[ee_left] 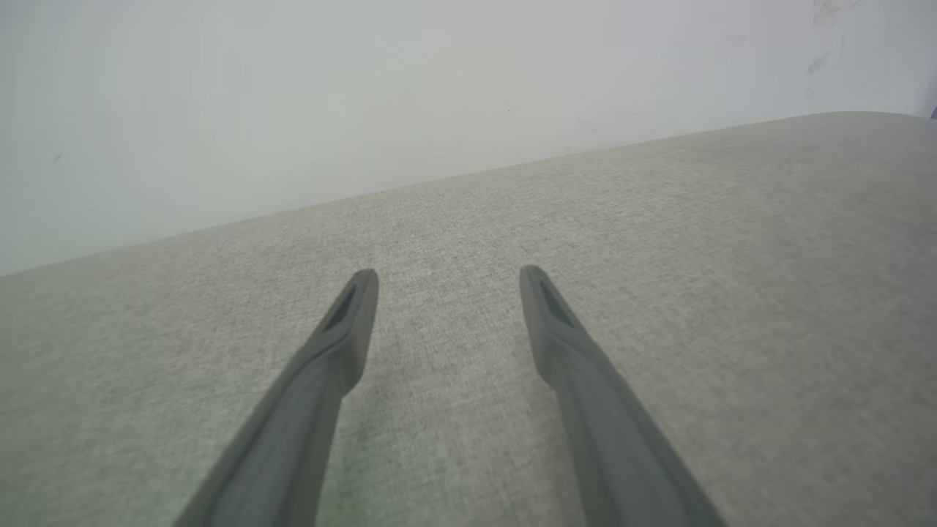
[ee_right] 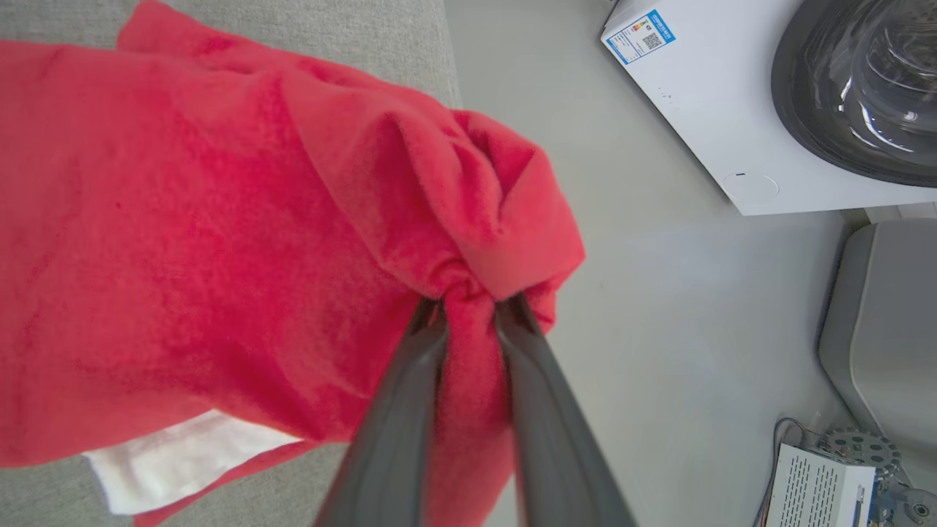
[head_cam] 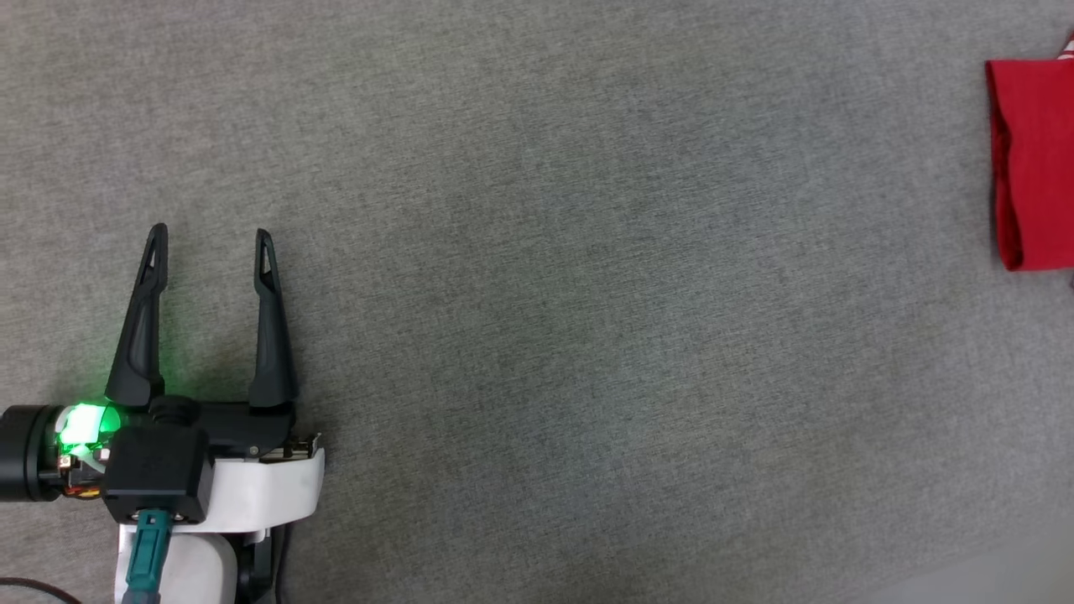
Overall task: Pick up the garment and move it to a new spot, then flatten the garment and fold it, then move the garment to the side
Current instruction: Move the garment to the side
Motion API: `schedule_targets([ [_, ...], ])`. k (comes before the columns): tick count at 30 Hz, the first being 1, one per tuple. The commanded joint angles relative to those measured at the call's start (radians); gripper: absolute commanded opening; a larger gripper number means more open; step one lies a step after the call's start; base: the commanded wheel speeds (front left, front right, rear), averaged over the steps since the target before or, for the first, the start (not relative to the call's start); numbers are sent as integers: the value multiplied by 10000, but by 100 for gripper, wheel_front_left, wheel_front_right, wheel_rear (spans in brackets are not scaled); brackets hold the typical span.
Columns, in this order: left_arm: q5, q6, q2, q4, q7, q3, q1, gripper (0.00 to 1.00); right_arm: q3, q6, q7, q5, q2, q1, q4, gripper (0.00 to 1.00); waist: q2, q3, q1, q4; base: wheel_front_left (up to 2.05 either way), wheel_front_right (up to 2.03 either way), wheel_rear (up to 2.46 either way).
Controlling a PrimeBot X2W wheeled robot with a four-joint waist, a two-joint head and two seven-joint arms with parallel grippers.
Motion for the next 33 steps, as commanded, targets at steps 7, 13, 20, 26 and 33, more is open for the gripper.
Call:
schedule_targets([
  [7, -124, 184, -167, 287, 19, -142, 57, 100, -438, -12, -783, -1118, 477, -466, 937, 100, 0, -574, -1, 313, 0, 0, 0],
  [13, -261, 305, -527, 494, -4, -300, 417, 100, -811, -10, -1881, -2212, 268, -480, 1064, 100, 0, -1799, -1, 712, 0, 0, 0],
  [20, -412, 340, -917, 665, -4, -266, 1024, 100, -1659, -12, -4765, -3683, 496, -591, 550, 100, 0, -3042, -1, 1330, 0, 0, 0],
  [26, -418, 276, -1144, 897, -4, -196, 1430, 100, -2263, -12, -7038, -5024, 1792, -419, 161, 100, 0, -3811, -1, 1813, 0, 0, 0],
  [33, -396, 134, -1316, 1189, -4, -95, 1827, 100, -2196, -10, -7639, -5509, 3887, 495, -1399, 100, 0, -4502, -1, 2237, 0, 0, 0],
])
